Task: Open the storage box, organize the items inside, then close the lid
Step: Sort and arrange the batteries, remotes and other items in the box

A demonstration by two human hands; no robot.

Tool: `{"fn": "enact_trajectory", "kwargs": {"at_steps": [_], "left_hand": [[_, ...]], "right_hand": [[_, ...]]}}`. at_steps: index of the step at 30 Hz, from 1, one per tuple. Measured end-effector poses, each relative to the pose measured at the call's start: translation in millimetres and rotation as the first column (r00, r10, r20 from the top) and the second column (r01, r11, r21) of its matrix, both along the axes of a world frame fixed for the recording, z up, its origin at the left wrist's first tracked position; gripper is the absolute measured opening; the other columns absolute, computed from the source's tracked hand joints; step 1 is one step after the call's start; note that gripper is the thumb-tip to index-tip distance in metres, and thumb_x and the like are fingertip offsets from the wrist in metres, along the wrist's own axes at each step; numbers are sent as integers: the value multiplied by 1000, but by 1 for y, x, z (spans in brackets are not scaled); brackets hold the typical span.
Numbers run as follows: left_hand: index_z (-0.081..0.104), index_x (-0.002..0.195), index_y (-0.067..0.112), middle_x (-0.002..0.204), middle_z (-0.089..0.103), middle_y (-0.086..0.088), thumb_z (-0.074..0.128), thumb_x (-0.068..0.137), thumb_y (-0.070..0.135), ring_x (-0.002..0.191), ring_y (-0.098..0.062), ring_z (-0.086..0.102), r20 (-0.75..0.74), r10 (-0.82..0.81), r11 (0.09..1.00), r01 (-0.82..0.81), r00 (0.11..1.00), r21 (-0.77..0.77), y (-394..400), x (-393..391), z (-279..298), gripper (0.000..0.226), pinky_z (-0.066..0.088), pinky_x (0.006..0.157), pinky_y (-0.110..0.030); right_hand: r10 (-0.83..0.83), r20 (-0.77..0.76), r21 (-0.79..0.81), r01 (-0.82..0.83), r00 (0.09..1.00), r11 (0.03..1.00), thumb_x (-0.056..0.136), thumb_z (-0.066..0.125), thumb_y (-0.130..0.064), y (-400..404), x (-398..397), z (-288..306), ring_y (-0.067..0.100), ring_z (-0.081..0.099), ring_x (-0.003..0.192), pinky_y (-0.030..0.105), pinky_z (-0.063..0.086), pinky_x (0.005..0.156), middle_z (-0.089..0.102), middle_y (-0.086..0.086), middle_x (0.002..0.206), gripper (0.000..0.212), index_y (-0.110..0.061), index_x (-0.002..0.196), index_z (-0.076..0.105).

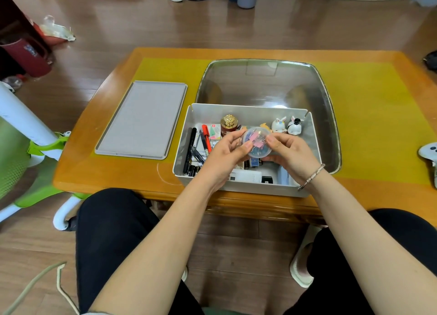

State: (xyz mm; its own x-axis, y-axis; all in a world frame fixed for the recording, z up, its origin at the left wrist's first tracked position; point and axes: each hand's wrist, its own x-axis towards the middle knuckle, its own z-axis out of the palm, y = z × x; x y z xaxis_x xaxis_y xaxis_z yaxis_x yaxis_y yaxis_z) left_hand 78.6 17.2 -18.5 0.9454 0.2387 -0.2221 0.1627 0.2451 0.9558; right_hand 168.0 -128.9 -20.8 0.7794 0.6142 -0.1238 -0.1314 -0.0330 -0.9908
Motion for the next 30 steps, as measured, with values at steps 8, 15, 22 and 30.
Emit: {"fn": "enact_trajectory", "kwargs": {"at_steps": [8,15,22,30], "left_hand": [[47,135,5,124,63,-13,62,90,5,112,-21,63,46,-8,1000,8,999,-1,6,-3,4,48,55,86,-29],[49,135,7,123,63,-12,63,88,0,114,-23,61,11,-16,999,16,1000,31,4,5,7,49,52,94,-34],[60,119,10,103,72,-3,65,90,12,97,-14,69,12,-4,1000,4,1000,-7,3,4,6,30,57,77,-25],[57,117,5,92,66,-8,63,91,10,83,-10,64,36,14,983,-20,999,181,3,1,5,28,56,74,-22]], "right_hand": [[4,-97,111,7,995,994,88,56,-14,-2,1,1,16,66,83,30,59,68,67,13,96,29,5,109,61],[-7,-158,163,33,987,986,79,61,-18,1,1,2,22,63,94,37,57,76,64,15,108,40,-2,115,60],[28,-224,211,20,974,977,83,59,-18,-4,4,5,23,61,106,37,56,75,61,16,120,44,-5,125,56],[-52,22,44,51,998,998,93,51,-8,-2,-1,6,17,65,97,29,59,70,61,19,119,31,-2,124,56]]}}
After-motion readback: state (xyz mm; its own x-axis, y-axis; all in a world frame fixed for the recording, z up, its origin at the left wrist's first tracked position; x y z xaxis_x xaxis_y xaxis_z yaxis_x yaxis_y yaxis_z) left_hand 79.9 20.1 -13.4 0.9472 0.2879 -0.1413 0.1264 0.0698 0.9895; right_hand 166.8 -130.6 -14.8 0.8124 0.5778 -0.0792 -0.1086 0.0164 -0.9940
